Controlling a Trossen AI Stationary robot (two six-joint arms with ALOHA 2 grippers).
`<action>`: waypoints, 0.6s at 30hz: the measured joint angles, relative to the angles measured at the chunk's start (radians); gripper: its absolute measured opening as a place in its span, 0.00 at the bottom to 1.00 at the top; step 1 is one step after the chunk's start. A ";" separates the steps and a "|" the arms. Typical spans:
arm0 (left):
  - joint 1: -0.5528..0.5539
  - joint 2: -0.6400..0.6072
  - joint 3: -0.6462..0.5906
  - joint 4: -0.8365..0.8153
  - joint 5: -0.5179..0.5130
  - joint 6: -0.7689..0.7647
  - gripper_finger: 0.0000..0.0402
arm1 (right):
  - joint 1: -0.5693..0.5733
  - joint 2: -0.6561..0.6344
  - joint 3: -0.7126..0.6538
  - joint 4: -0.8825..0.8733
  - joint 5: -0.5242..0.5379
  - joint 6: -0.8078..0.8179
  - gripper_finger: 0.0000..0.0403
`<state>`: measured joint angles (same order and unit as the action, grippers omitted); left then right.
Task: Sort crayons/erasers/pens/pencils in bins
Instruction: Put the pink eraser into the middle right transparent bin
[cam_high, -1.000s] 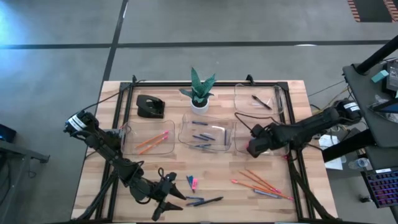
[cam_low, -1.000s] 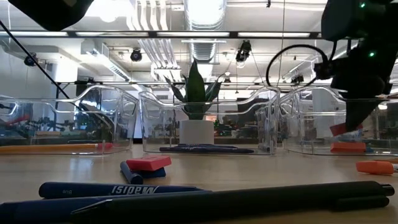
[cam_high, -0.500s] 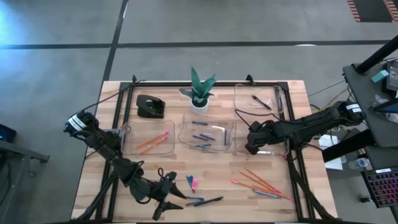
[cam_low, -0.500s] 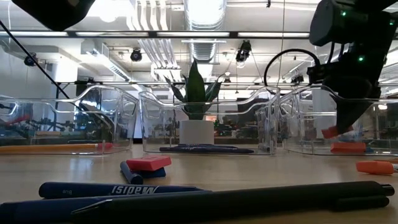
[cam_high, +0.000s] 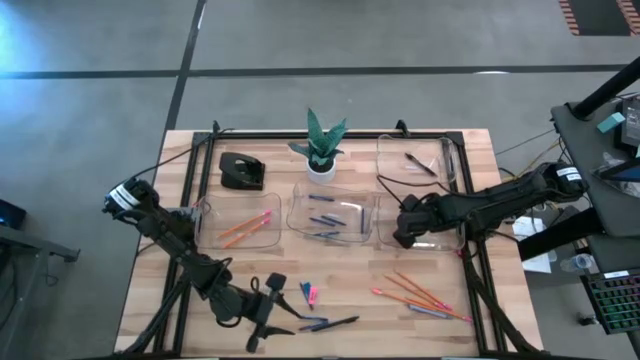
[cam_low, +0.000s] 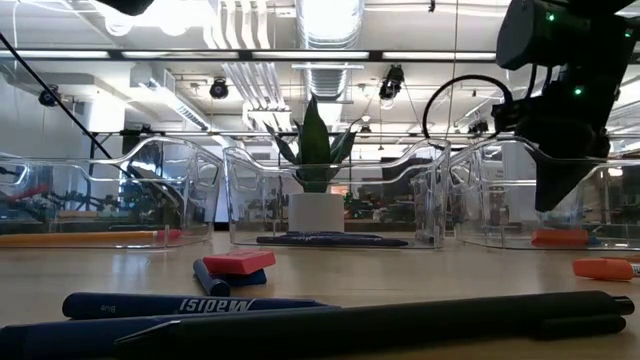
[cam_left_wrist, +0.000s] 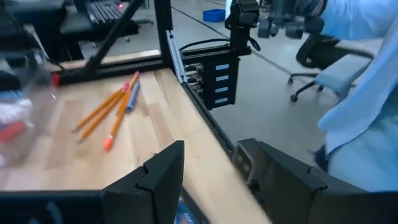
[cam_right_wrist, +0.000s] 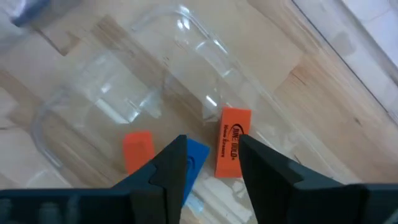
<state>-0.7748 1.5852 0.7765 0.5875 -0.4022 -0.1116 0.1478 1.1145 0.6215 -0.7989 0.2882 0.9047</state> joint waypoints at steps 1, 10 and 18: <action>0.007 0.000 0.000 -0.002 -0.004 0.017 0.44 | 0.000 0.000 0.007 -0.002 0.000 0.000 0.34; 0.122 0.000 0.000 -0.150 -0.026 0.012 0.44 | 0.000 0.000 0.102 -0.003 0.022 -0.071 0.36; 0.171 0.000 -0.003 -0.189 -0.023 -0.162 0.44 | 0.001 0.000 0.161 0.017 0.073 -0.141 0.36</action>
<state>-0.6037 1.5852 0.7733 0.3985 -0.4255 -0.2734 0.1484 1.1141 0.7824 -0.7819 0.3611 0.7641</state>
